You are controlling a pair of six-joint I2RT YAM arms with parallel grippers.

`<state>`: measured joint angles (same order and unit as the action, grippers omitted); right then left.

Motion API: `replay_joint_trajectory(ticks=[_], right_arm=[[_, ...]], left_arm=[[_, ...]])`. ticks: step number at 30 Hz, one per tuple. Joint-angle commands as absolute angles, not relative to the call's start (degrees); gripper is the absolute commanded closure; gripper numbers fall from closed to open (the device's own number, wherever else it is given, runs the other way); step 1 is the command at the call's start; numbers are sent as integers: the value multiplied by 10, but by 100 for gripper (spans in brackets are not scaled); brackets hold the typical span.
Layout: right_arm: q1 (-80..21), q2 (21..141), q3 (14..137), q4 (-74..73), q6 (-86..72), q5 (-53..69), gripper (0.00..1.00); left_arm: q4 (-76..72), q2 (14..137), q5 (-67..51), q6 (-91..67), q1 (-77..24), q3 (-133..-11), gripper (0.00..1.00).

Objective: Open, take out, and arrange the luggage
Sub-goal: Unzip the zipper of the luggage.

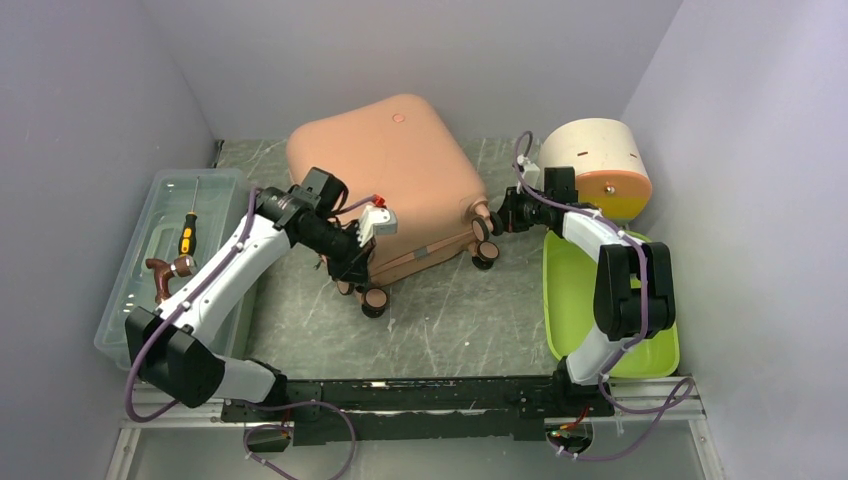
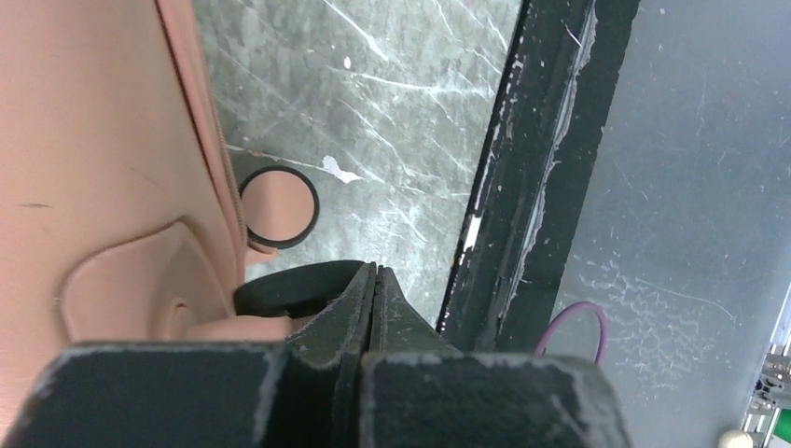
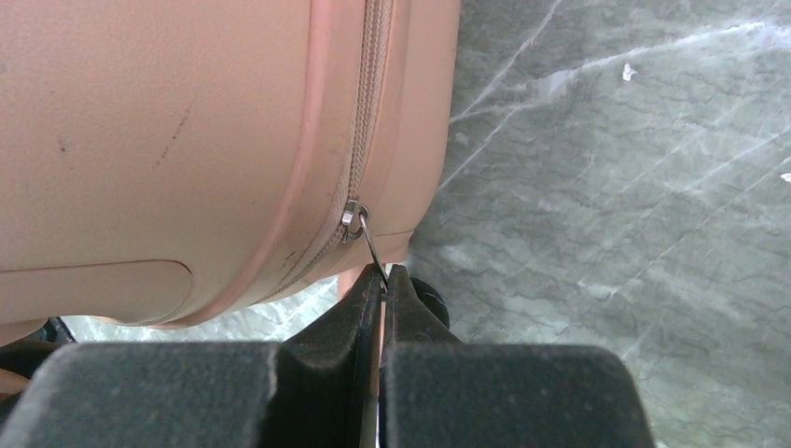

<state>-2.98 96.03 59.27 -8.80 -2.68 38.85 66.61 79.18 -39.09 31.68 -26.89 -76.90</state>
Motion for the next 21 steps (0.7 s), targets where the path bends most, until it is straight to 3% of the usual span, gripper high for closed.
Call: replay_joint_trajectory(ticks=[1,21], right_arm=[[-3,973,621,-33,11,278,100],[-67,1085,783,-42,34,166,100]], left_arm=[[709,767,-317,331,-270,-735,100],[727,662,-251,347,-268,-625,100]])
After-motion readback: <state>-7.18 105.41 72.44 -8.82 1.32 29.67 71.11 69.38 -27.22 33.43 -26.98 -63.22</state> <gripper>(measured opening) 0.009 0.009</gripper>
